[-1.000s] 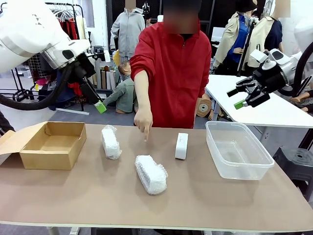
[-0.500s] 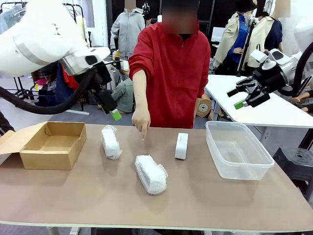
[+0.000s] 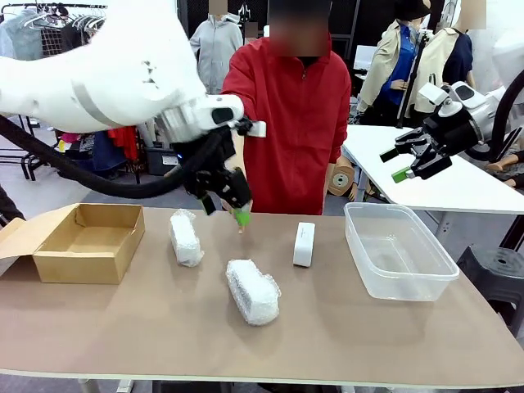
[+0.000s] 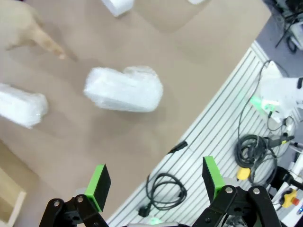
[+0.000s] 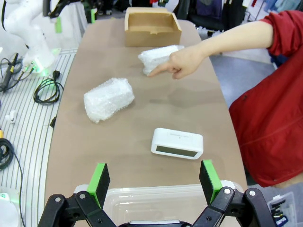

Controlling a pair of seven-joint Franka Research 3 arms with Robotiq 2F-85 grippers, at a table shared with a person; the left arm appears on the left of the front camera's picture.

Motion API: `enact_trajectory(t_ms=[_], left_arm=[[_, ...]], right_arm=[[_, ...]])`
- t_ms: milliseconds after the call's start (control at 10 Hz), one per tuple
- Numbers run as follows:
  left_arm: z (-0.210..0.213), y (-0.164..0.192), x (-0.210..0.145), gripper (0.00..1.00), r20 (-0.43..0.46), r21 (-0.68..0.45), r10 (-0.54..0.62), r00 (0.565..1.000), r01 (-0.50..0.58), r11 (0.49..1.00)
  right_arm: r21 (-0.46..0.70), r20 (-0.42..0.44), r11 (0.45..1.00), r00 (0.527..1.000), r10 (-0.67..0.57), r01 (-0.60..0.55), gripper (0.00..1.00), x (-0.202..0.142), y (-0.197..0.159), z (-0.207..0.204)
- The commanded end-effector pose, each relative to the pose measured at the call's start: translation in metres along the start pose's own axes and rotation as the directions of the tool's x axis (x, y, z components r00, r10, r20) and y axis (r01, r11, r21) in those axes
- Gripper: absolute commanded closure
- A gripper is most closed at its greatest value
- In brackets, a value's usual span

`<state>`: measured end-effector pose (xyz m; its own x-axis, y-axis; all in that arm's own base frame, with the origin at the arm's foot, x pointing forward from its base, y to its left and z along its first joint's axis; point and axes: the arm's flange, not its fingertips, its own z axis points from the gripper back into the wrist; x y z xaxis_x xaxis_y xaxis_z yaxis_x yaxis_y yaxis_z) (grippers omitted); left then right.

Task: Separate and place wrapped and unwrapped clocks.
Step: Pick up the Digital clock indicated by the person.

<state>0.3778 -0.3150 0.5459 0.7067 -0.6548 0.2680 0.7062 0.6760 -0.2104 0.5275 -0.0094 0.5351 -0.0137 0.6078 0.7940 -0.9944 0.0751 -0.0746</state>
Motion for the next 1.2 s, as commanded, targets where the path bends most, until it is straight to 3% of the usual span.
enact_trajectory(t_ms=[0, 200, 300, 800, 900, 1100], left_arm=[[-0.027, -0.012, 0.013, 0.00, -0.005, 0.021, 0.062, 0.998, -0.062, 0.998], [-0.044, -0.016, 0.016, 0.00, 0.054, -0.018, 0.136, 0.989, -0.135, 0.991], [-0.032, -0.020, 0.011, 0.00, -0.007, -0.012, 0.058, 0.998, -0.058, 0.998], [-0.037, -0.022, 0.015, 0.00, -0.003, -0.015, 0.080, 0.997, -0.080, 0.997], [-0.043, -0.035, 0.020, 0.00, -0.069, 0.014, 0.207, 0.976, -0.206, 0.978], [-0.056, -0.050, 0.023, 0.00, -0.080, 0.118, 0.371, 0.925, -0.361, 0.925]], right_arm=[[-0.001, 0.000, 1.000, 1.000, 0.000, 0.000, 0.00, 0.000, 0.000, 0.001], [-0.001, 0.000, 1.000, 1.000, 0.000, 0.000, 0.00, 0.000, 0.000, 0.001], [-0.001, 0.000, 1.000, 1.000, 0.000, 0.000, 0.00, 0.000, 0.000, 0.001], [-0.001, 0.000, 1.000, 1.000, 0.000, 0.000, 0.00, 0.000, 0.000, 0.001], [-0.001, 0.000, 1.000, 1.000, 0.000, 0.000, 0.00, 0.000, 0.000, 0.001], [-0.001, 0.000, 1.000, 1.000, 0.000, 0.000, 0.00, 0.000, 0.000, 0.001]])
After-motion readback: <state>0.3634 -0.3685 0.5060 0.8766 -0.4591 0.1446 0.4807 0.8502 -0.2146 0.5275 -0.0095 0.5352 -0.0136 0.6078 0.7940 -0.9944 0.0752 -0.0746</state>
